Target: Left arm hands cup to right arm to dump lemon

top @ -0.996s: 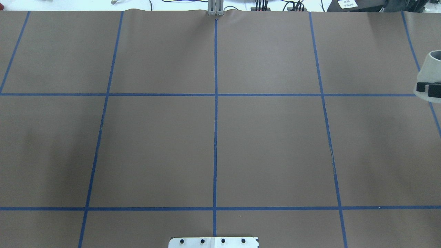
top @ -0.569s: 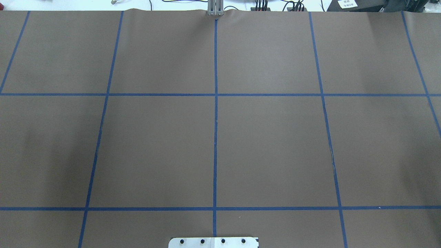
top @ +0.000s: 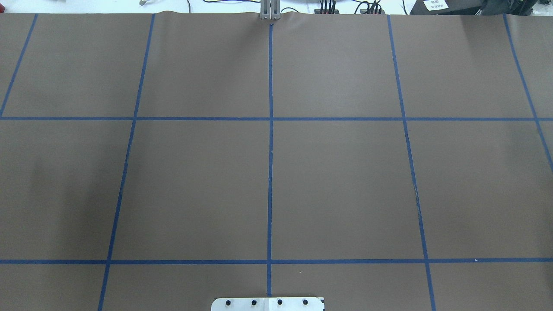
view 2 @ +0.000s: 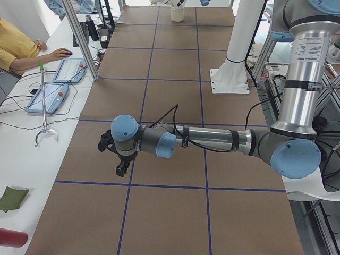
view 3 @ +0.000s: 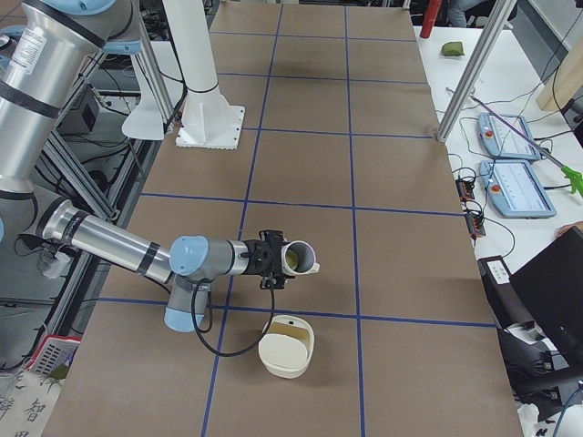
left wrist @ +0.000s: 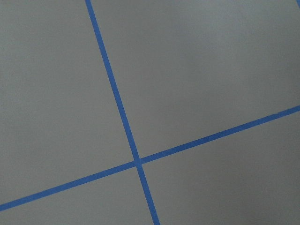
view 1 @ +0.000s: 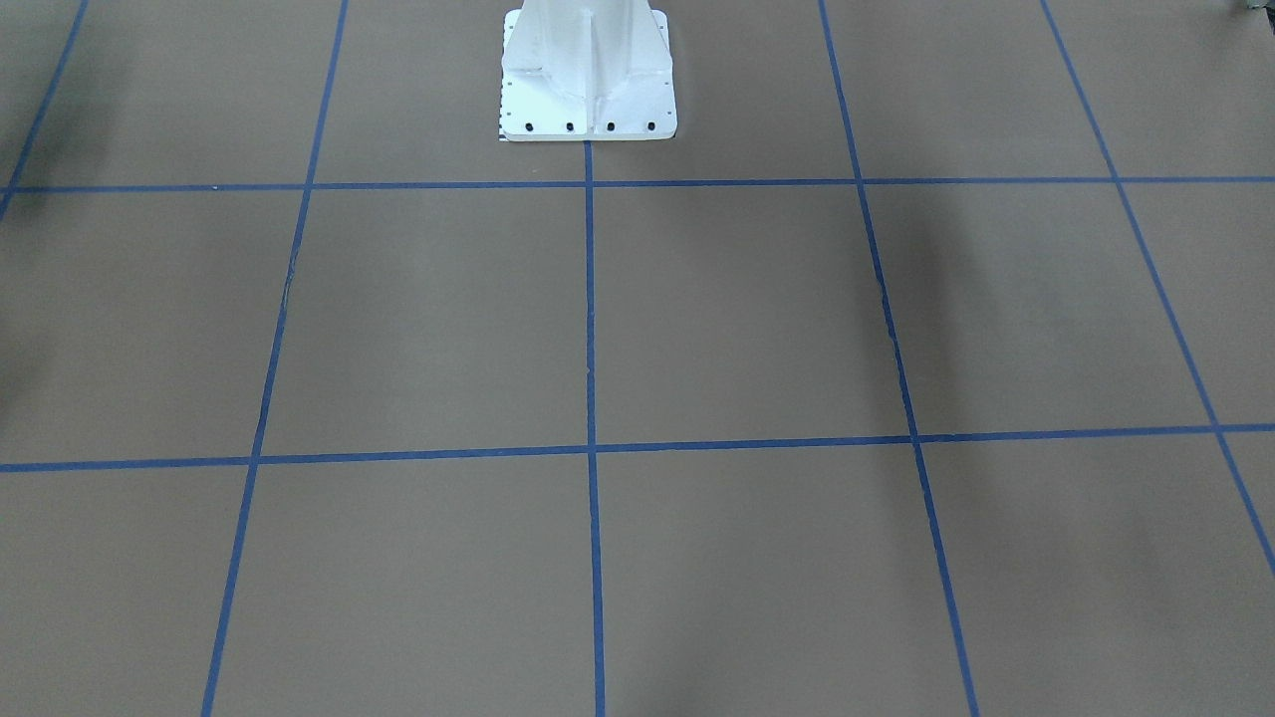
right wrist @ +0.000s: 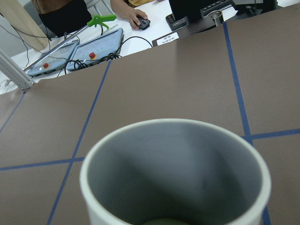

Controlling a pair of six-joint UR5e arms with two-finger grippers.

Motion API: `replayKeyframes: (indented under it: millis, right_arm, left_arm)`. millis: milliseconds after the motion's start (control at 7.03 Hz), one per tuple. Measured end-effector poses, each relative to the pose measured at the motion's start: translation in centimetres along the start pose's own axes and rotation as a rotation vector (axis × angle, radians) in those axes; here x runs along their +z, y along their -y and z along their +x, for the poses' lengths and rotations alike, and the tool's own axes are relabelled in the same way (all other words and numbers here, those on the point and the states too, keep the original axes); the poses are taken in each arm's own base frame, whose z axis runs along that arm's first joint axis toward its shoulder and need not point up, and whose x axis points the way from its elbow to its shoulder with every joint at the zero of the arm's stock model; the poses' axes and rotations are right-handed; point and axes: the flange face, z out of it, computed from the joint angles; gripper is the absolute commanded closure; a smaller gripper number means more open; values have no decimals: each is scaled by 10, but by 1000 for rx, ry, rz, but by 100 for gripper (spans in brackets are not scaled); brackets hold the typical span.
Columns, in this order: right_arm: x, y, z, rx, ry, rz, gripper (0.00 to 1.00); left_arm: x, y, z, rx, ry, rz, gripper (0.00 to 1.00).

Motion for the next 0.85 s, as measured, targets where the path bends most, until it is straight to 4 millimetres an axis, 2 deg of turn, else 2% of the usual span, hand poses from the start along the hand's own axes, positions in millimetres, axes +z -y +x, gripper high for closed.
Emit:
replayKeyframes:
  millis: [427, 854]
  right_arm:
    - [-2, -11, 29, 278, 94, 44, 100]
    - [-10, -11, 39, 446, 146, 77, 100]
  left_arm:
    - [-1, 0, 0, 0, -1, 1, 0]
    - [-1, 0, 0, 0, -1, 1, 0]
